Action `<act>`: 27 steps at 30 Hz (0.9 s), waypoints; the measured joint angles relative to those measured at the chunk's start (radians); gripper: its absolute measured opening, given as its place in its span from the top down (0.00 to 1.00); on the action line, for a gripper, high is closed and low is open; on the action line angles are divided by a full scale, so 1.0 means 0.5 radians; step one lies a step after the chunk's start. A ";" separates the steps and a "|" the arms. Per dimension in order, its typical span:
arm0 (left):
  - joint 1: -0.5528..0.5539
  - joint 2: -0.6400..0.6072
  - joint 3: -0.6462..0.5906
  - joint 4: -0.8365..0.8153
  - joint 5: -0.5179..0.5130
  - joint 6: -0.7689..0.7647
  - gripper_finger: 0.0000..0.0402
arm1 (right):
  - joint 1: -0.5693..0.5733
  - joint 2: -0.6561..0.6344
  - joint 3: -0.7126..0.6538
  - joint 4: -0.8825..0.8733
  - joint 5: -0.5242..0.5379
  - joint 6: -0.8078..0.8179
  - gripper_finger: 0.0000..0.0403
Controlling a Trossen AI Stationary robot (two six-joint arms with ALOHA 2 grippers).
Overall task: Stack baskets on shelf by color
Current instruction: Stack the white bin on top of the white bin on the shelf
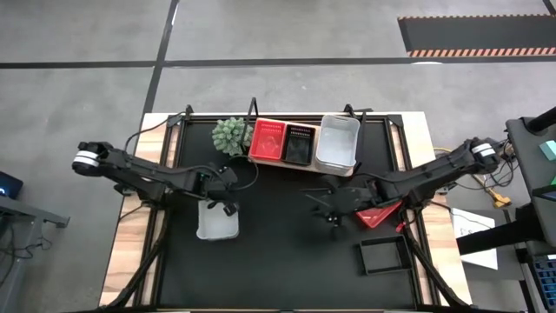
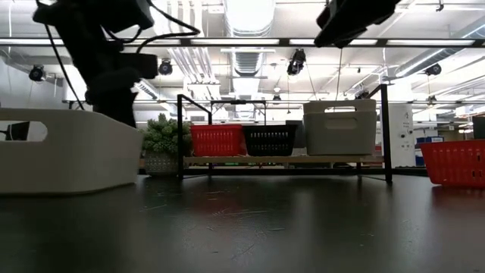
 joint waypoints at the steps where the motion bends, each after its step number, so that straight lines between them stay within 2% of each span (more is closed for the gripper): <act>1: 0.000 0.025 -0.004 0.084 0.001 0.026 1.00 | 0.000 -0.031 -0.030 0.021 0.000 0.021 0.89; 4: 0.000 0.109 -0.003 0.333 0.121 0.135 1.00 | 0.000 -0.094 -0.106 0.058 -0.002 0.064 0.89; 8: -0.138 0.218 0.092 0.762 0.547 0.527 1.00 | 0.000 -0.115 -0.153 0.064 -0.003 0.106 0.89; 10: -0.271 0.259 0.197 0.667 0.635 0.724 1.00 | 0.000 -0.114 -0.167 0.061 -0.006 0.097 0.89; 12: -0.407 0.289 0.312 0.351 0.608 0.761 1.00 | 0.000 -0.108 -0.179 0.065 -0.014 0.085 0.89; 16: -0.585 0.291 0.490 -0.027 0.531 0.415 1.00 | 0.000 -0.108 -0.216 0.097 -0.017 0.038 0.89; 21: -0.788 0.283 0.505 -0.068 0.785 -0.019 1.00 | 0.000 -0.108 -0.249 0.157 -0.018 -0.016 0.89; 27: -0.974 0.286 0.388 -0.069 0.905 -0.538 1.00 | -0.001 -0.108 -0.252 0.162 -0.017 -0.032 0.89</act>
